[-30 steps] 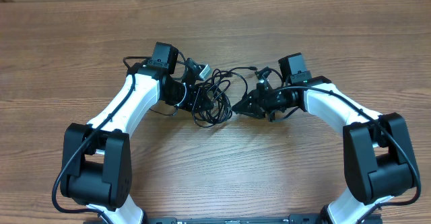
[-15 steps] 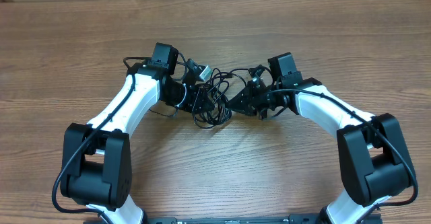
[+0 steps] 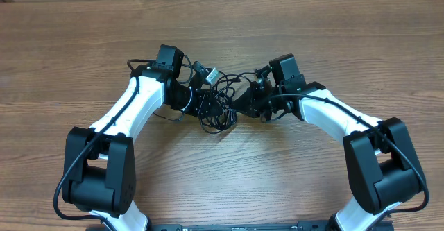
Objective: Untangle cables
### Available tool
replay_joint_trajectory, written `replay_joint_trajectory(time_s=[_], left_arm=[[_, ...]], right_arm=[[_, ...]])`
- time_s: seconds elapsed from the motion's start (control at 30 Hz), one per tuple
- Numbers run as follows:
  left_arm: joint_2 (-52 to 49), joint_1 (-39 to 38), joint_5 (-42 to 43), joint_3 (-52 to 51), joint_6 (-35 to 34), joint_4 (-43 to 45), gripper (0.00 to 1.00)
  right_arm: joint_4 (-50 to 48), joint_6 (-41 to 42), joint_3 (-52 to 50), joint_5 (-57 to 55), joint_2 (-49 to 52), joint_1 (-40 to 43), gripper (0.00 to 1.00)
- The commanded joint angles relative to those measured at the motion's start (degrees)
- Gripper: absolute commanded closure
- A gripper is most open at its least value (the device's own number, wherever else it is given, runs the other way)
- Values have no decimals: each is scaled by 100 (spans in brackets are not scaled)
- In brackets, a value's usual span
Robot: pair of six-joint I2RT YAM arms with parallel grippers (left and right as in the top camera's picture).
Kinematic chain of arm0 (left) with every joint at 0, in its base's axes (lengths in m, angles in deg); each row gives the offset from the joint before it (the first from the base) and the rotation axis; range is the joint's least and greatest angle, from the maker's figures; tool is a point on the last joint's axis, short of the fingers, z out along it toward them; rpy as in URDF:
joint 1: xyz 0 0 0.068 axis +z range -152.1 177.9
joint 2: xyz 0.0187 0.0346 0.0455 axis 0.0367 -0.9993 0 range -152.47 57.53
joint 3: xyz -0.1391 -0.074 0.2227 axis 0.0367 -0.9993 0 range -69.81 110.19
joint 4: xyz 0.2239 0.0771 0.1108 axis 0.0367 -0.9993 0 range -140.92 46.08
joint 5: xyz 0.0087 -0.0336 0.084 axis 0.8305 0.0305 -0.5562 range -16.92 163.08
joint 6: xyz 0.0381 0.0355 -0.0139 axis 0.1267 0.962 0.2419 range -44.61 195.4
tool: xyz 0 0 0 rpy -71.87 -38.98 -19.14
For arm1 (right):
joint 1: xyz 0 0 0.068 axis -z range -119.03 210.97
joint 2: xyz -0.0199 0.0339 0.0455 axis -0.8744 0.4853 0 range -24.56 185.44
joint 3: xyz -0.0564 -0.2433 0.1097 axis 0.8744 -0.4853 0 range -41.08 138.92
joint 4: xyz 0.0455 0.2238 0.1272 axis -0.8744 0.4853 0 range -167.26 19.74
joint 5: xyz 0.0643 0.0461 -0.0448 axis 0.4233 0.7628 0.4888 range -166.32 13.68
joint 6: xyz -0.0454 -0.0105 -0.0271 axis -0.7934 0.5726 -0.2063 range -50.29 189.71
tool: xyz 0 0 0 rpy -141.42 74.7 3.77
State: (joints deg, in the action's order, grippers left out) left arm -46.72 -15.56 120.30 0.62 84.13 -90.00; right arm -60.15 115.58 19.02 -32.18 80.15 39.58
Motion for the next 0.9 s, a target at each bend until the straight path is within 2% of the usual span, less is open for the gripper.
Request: replay_joint_trajectory(time_s=[0.0,0.57,0.7,0.87], left_arm=[[151,-7,538,-26,157,-2,96],[149,-7,1113,-26,153,138,96],[151,4,1045,-26,155,122,96],[151,4,498,-26,210,-37,96]], right_arm=[[-105,260,-2,-264,-184,-175,96],[-350,817,-4,-850,-184,-664,96],[-223,538,-2,-820,-184,-612,96],[-118,-387,-2,-9,-184,-136,96]])
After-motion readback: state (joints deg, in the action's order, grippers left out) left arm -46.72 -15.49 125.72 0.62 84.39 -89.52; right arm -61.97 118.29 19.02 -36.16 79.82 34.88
